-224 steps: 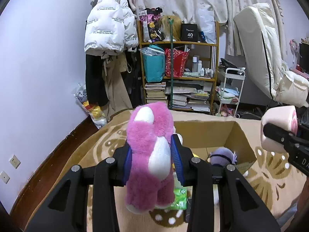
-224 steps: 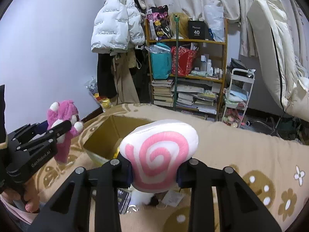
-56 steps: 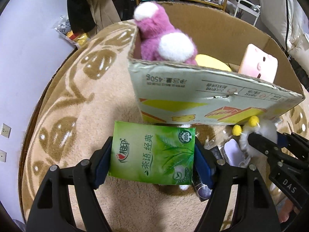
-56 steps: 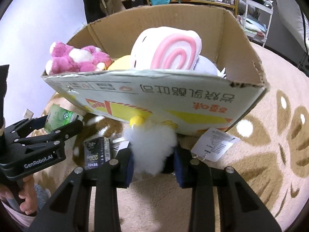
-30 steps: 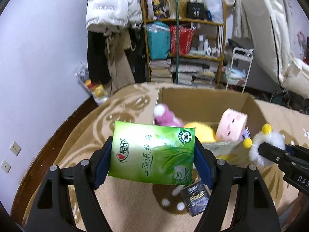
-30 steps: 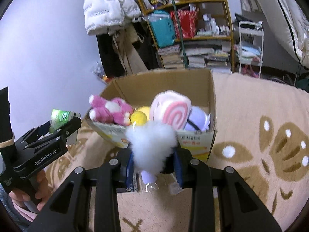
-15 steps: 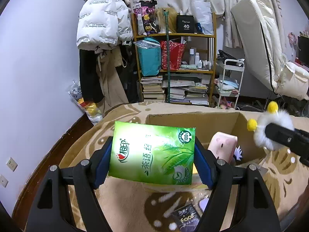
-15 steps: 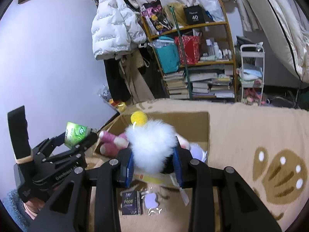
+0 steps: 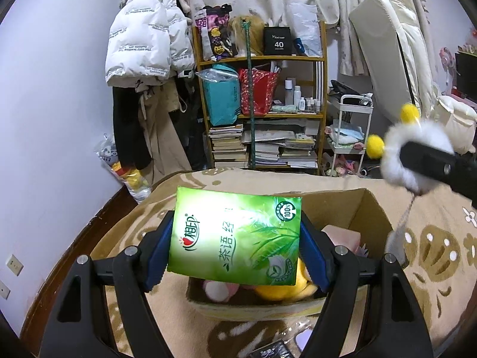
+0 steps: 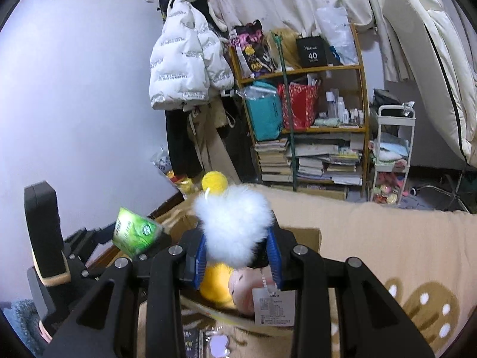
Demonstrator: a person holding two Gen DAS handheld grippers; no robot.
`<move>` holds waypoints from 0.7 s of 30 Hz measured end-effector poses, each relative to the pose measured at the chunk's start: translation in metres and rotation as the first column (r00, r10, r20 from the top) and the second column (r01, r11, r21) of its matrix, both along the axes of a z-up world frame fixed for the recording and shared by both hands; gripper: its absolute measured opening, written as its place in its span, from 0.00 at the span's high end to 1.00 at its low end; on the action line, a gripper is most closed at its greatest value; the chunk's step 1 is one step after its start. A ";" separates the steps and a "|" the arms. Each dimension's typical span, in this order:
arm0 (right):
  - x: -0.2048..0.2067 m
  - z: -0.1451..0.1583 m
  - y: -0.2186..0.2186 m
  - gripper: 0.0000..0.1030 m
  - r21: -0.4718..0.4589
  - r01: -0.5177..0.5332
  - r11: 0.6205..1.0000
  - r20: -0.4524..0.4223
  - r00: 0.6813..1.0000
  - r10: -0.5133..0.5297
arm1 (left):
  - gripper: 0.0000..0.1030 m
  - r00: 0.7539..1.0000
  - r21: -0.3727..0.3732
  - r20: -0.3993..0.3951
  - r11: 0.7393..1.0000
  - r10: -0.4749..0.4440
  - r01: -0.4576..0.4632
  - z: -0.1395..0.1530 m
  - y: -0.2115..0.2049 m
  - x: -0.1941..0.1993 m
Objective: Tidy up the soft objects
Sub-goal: 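Lift the green tissue pack into the box while the right tool carries the chick plush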
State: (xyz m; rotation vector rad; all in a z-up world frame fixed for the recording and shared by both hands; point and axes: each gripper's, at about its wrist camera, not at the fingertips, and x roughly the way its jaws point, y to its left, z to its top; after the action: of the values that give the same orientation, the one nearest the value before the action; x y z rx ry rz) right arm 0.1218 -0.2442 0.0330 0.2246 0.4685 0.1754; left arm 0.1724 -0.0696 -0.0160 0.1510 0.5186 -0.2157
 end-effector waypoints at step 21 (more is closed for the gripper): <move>0.019 -0.052 -0.001 0.62 -0.020 -0.006 1.000 -0.165 0.986 0.002 | 0.24 0.996 -0.004 -0.093 1.000 -0.004 0.004 -0.026 -0.009 0.020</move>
State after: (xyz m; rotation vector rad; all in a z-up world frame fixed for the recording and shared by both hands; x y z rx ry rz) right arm 0.1406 -0.2451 -0.0189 0.2193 0.6352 0.1564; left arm 0.1925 -0.0784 -0.0422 0.1384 0.6108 -0.2286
